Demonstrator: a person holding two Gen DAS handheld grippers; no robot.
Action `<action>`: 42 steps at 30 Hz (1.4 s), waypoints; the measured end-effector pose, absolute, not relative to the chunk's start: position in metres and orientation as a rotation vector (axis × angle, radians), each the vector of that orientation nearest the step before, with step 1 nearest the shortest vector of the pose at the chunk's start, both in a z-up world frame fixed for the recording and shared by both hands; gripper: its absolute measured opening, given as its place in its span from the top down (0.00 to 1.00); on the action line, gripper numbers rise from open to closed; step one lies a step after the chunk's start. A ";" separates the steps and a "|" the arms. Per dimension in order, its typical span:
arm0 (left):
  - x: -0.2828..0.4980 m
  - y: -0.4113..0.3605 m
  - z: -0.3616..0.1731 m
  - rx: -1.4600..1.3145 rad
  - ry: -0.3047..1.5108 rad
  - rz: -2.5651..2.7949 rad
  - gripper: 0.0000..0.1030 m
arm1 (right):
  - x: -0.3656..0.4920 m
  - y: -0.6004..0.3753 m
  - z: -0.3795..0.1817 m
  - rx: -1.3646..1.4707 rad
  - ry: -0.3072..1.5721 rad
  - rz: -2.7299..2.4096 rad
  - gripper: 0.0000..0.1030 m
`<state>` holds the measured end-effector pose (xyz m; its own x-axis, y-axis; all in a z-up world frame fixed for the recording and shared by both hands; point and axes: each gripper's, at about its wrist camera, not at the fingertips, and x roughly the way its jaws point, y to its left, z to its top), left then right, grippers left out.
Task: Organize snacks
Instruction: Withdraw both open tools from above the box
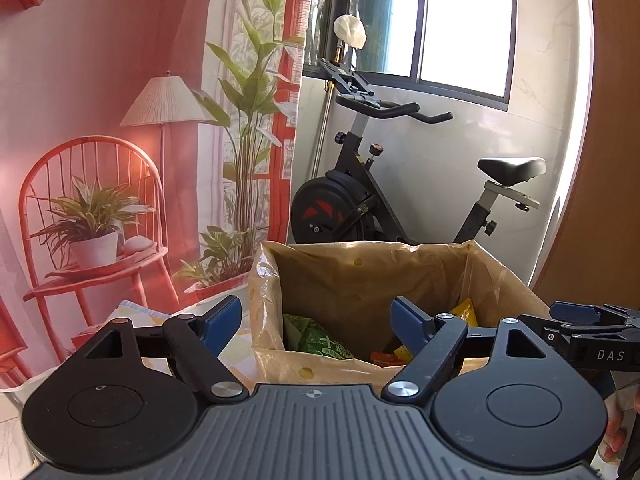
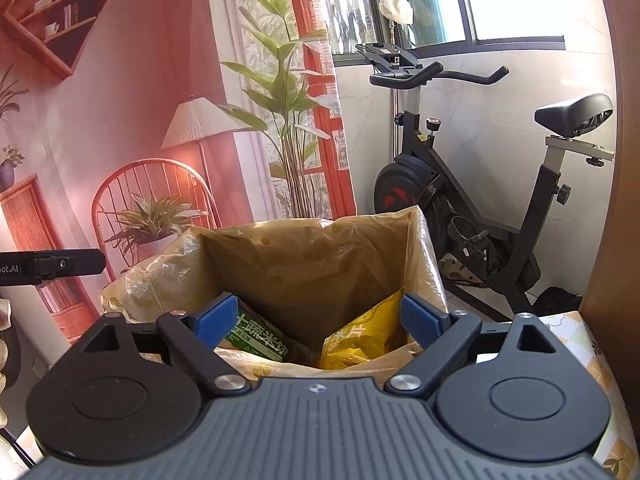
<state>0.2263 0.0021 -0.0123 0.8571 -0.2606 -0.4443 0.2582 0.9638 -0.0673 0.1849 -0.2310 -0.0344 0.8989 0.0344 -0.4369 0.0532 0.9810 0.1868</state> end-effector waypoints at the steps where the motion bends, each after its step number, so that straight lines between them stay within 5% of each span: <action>1: 0.222 0.004 -0.012 -0.010 0.465 -0.268 0.19 | 0.180 -0.230 -0.034 0.197 0.450 -0.013 0.10; 28: 0.154 0.082 -0.064 -0.026 0.509 -0.205 0.17 | 0.104 -0.191 -0.078 0.241 0.434 -0.055 0.08; 42: 0.161 0.094 -0.120 -0.038 0.600 -0.229 0.17 | 0.115 -0.160 -0.139 0.237 0.604 -0.007 0.08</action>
